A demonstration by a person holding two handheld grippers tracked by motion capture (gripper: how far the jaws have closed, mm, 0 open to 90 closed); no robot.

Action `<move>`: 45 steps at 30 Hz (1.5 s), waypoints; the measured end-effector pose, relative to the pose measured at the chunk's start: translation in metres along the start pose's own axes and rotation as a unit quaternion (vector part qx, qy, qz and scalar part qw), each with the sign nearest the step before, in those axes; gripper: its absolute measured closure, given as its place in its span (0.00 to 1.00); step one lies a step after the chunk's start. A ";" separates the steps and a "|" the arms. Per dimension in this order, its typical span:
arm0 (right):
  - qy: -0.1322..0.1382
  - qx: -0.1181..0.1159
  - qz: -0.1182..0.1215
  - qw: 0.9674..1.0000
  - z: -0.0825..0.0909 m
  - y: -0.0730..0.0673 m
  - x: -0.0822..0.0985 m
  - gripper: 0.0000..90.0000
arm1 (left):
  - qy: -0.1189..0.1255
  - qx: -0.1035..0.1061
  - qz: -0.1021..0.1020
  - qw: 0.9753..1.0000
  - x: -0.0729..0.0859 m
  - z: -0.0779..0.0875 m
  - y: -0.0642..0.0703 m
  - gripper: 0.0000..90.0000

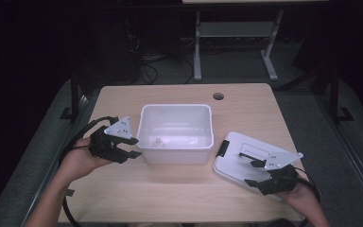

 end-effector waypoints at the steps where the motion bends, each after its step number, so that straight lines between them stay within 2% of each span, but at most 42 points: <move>1: 0.000 0.000 0.001 1.000 0.000 0.000 0.000 0.36 | 0.001 0.000 0.000 1.000 0.001 0.000 0.001 0.61; 18: -0.004 -0.002 0.005 1.000 -0.002 -0.002 -0.001 0.36 | 0.020 0.005 0.006 1.000 0.031 -0.010 0.030 0.59; 25: -0.006 0.001 0.009 1.000 0.000 -0.001 -0.003 0.36 | 0.028 0.009 0.019 0.999 0.042 -0.022 0.036 0.58; 37: -0.003 0.004 0.014 1.000 0.009 0.000 -0.010 0.36 | 0.033 0.010 0.020 0.999 0.057 -0.036 0.044 0.54; 45: -0.009 0.007 0.016 1.000 0.014 0.001 -0.012 0.36 | 0.043 0.004 0.028 0.999 0.065 -0.046 0.050 0.51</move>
Point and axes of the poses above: each handheld gripper's, and its own axes: z roughly backward along the jaws, x roughly out of its underside, y roughly to its right, the point moved 7 cm from there along -z, roughly forward along the jaws, and after that the axes turned 6 degrees about y, right-handed, at the moved point
